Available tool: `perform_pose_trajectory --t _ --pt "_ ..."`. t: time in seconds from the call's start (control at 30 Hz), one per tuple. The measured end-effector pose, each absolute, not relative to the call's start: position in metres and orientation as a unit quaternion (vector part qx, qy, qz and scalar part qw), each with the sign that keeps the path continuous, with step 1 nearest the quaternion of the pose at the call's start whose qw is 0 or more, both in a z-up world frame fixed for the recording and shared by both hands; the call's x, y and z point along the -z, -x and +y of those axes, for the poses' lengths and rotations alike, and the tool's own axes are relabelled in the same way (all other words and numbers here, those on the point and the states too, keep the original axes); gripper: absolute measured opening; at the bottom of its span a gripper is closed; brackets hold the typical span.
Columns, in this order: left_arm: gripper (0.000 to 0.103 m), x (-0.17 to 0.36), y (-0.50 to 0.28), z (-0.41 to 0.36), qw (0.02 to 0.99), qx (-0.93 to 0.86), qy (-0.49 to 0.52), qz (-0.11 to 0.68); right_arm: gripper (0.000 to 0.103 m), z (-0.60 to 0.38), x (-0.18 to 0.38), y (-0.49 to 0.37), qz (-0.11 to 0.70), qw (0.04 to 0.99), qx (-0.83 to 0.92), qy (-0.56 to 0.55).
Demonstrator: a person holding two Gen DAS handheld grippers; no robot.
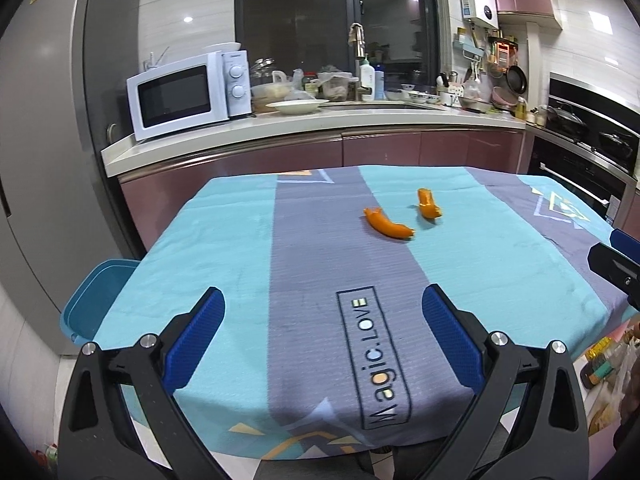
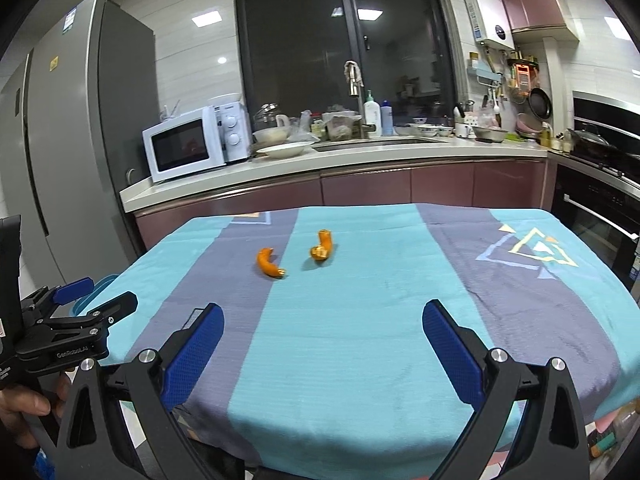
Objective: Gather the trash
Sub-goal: 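Move both open tools back over the table toward the orange peels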
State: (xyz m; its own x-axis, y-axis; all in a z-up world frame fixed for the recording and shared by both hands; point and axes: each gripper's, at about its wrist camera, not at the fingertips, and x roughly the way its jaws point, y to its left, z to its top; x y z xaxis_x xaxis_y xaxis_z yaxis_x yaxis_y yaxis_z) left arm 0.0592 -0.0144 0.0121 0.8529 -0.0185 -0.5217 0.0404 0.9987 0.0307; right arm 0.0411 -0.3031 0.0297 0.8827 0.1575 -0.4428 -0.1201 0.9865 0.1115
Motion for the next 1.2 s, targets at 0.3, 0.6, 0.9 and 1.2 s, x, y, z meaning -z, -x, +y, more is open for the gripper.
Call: perform_pose_trajectory --t 0.3,0.6,0.9,1.2 --pt "0.097 -0.007 -0.075 -0.025 0.959 0.040 -0.025 0.280 0.096 -0.316 -0.025 -0.042 0.241 0.969 -0.047 -0.044" --pt "0.097 -0.001 -0.088 -0.030 0.956 0.040 -0.022 0.289 0.096 -0.315 -0.019 -0.054 0.253 0.965 -0.049 -0.044" --pt "0.097 0.005 -0.104 -0.032 0.953 0.040 -0.018 0.298 0.096 -0.316 -0.016 -0.069 0.261 0.963 -0.052 -0.044" --pt "0.097 0.013 -0.138 -0.042 0.949 0.046 -0.018 0.312 0.096 -0.315 -0.012 -0.099 0.272 0.960 -0.056 -0.041"
